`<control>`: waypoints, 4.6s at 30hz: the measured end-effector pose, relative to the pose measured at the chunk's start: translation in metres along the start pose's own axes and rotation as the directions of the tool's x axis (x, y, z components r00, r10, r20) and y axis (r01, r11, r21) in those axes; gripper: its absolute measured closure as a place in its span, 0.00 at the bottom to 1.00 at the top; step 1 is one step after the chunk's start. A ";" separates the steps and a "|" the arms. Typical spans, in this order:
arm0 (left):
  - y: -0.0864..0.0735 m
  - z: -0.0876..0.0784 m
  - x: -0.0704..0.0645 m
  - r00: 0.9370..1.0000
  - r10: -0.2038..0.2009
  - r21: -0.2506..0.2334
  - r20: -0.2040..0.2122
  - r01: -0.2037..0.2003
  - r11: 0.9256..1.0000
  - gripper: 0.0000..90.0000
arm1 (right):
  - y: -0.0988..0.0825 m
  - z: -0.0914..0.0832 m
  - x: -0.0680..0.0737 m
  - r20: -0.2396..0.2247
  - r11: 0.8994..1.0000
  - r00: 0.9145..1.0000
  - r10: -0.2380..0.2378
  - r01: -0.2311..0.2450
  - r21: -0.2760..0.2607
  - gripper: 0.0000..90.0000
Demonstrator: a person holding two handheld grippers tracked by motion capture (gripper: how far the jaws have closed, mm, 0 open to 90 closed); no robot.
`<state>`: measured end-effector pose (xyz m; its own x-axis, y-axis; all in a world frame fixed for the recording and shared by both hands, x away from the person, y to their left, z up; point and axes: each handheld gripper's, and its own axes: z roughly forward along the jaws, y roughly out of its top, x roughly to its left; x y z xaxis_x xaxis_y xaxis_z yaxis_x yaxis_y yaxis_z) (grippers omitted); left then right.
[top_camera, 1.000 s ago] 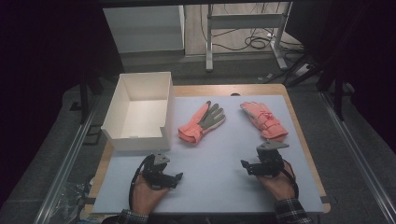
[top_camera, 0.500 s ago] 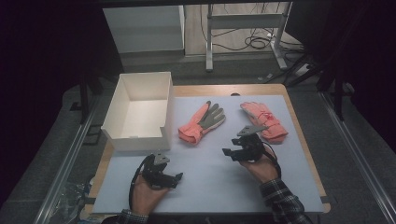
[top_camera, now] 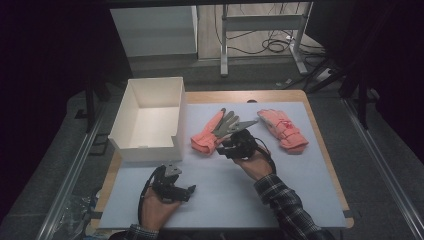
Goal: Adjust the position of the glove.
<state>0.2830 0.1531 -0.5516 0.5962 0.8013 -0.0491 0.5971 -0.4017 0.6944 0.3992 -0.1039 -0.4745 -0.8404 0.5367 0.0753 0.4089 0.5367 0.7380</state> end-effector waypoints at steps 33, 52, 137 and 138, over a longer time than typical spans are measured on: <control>0.000 0.000 0.000 1.000 0.001 0.001 -0.001 -0.001 1.000 0.02 | -0.001 0.008 -0.011 0.113 0.993 0.989 -0.095 0.086 0.078 0.93; 0.000 0.000 0.000 1.000 0.000 0.001 0.000 0.000 1.000 0.02 | 0.017 0.017 -0.057 0.249 0.989 0.962 0.115 -0.133 0.060 0.51; 0.000 0.000 0.000 1.000 0.001 0.000 -0.001 -0.001 1.000 0.02 | -0.048 -0.105 -0.113 0.417 0.983 0.893 0.167 -0.183 -0.001 0.48; 0.000 0.000 0.000 1.000 0.001 0.000 -0.001 -0.001 1.000 0.02 | -0.049 -0.107 -0.118 0.424 0.983 0.890 0.166 -0.185 0.002 0.47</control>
<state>0.2829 0.1528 -0.5518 0.5963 0.8013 -0.0481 0.5967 -0.4023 0.6943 0.4401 -0.2630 -0.4483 -0.5297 0.8430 -0.0942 0.5580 0.4299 0.7098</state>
